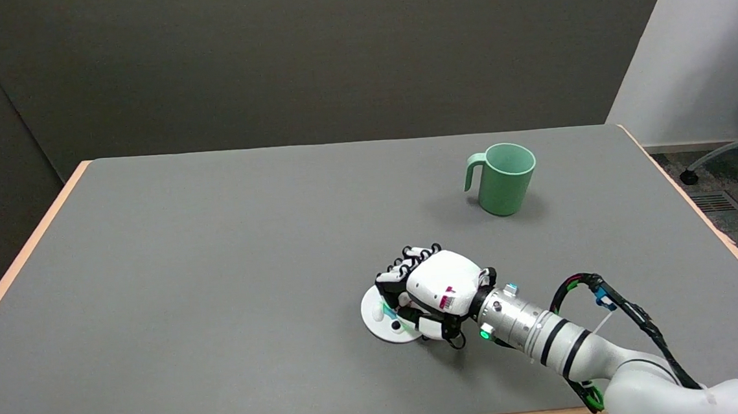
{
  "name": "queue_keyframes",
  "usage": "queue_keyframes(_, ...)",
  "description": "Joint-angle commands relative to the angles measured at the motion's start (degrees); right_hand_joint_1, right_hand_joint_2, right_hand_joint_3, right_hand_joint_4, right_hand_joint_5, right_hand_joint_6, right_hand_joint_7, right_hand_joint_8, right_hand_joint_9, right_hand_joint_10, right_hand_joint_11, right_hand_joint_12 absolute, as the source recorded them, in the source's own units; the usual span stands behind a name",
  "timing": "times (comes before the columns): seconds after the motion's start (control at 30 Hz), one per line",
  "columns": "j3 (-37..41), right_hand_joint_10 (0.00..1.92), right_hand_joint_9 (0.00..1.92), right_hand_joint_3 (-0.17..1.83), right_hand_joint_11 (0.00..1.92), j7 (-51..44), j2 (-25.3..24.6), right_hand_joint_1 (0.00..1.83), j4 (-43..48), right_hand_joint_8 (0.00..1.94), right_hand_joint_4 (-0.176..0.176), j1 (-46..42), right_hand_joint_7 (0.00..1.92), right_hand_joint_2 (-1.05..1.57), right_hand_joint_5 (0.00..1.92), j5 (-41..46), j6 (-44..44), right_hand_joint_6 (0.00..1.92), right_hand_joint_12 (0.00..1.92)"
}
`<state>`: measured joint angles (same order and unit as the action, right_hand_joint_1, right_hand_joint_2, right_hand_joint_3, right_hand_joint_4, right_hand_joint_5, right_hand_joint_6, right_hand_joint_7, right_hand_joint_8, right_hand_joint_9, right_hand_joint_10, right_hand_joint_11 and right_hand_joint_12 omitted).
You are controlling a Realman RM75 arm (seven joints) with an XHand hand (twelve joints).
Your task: Pick up the white cup lid.
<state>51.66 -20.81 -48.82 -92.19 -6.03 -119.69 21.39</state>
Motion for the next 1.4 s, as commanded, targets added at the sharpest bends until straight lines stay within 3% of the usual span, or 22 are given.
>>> queue_keyframes(0.03, 2.68, 0.62, 0.79, 0.12, 0.36, -2.38, 4.57, 1.16, -7.66, 1.15, -0.006, 0.04, 0.85, 1.17, 0.69, -1.00, -0.86, 1.48, 1.28)
queue_keyframes(0.47, 5.70, 0.61, 0.84, 0.11, 0.37, -4.28, 8.28, 1.18, -11.58, 1.03, -0.017, 0.29, 0.93, 1.14, 0.74, -1.00, -3.00, 1.42, 1.31)
queue_keyframes(1.2, 11.48, 0.58, 0.87, 0.12, 0.39, -8.00, 9.00, 1.19, -10.61, 0.97, -0.023, 0.67, 0.97, 1.12, 0.76, -1.08, -4.20, 1.38, 1.30)
queue_keyframes(1.23, 11.85, 0.57, 0.87, 0.12, 0.39, -8.37, 9.00, 1.19, -10.46, 0.94, -0.018, 0.67, 0.97, 1.12, 0.76, -1.08, -4.20, 1.38, 1.30)
queue_keyframes(1.27, 12.03, 0.58, 0.86, 0.19, 0.44, -8.52, 9.00, 0.92, -10.36, 0.43, 0.175, 0.68, 0.95, 1.14, 0.75, -1.08, -4.20, 1.33, 1.22)
queue_keyframes(1.4, 13.06, 0.57, 0.87, 0.19, 0.44, -8.94, 9.00, 0.92, -9.83, 0.42, 0.176, 0.84, 0.96, 1.14, 0.76, -1.08, -4.54, 1.32, 1.22)
